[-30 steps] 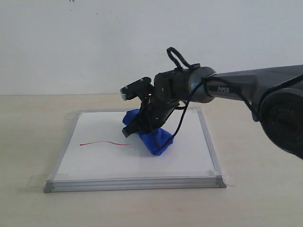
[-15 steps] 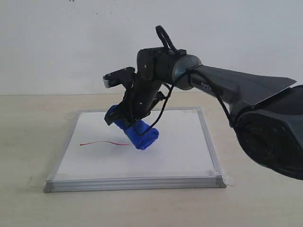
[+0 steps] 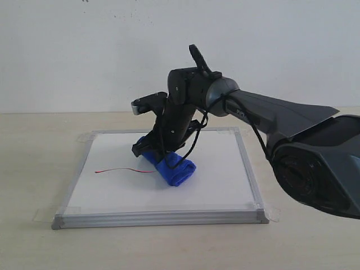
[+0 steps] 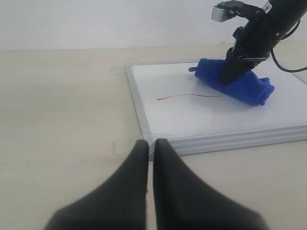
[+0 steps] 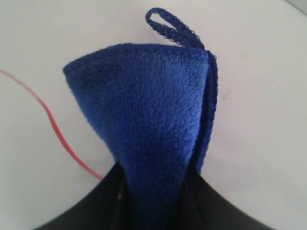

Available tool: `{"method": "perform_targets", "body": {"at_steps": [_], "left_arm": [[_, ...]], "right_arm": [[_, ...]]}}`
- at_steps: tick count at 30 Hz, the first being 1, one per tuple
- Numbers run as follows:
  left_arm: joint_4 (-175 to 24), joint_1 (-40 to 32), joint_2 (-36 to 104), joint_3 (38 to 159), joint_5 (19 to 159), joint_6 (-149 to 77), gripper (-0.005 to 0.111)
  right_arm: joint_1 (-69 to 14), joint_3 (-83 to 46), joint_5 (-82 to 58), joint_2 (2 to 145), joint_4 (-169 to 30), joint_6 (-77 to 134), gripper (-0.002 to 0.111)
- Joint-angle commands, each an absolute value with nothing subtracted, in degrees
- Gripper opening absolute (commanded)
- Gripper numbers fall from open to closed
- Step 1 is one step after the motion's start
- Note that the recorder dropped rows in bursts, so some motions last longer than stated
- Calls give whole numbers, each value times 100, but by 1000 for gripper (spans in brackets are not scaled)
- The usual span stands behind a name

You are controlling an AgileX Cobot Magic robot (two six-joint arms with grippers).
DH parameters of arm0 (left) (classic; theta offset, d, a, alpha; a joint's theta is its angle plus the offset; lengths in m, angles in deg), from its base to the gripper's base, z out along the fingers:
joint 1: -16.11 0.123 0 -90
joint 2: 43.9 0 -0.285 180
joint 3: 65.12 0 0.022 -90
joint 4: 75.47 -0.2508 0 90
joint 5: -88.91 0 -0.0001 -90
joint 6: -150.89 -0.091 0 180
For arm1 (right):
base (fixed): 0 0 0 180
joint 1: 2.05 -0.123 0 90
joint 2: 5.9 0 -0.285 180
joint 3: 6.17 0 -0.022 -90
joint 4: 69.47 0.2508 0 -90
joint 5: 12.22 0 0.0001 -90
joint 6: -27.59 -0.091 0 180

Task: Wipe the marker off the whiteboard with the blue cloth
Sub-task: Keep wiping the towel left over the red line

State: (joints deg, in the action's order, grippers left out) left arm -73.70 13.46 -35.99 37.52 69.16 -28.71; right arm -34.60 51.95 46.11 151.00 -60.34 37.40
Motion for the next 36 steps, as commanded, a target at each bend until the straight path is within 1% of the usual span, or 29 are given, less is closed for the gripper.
{"method": "perform_targets", "body": {"at_steps": [1,6,9,11,17,19,23,28,31,34,36], "left_arm": [[-7313,1368,-3611,3766,6954,-2877,4],[-7313,1368,-3611,3766,6954,-2877,4],[-7313,1368,-3611,3766,6954,-2877,4],[-7313,1368,-3611,3766,6954,-2877,4],[-7313,1368,-3611,3766,6954,-2877,4],[-7313,1368,-3611,3766,6954,-2877,4],[-7313,1368,-3611,3766,6954,-2877,4],[-7313,1368,-3611,3766,6954,-2877,4],[-7313,1368,-3611,3766,6954,-2877,4],[-7313,1368,-3611,3766,6954,-2877,4],[-7313,1368,-3611,3766,6954,-2877,4]], "right_arm": [[-3625,5200,4662,15304,-5513,4006,0],[-3805,5200,4631,15315,-4414,4818,0],[-3803,5212,4509,15315,-4482,4945,0],[-3728,5212,4463,15315,-5069,4673,0],[-3496,5212,4605,15315,-7881,2955,0],[-3467,5212,4617,15315,-8028,2805,0],[-3521,5212,4431,15329,-7463,2919,0],[-3816,5212,4184,15365,-5746,3881,0],[-4026,5212,4148,15365,-5077,4345,0],[-4094,5212,4159,15365,-4937,4570,0],[-4038,5212,4159,15365,-5337,4484,0]]}}
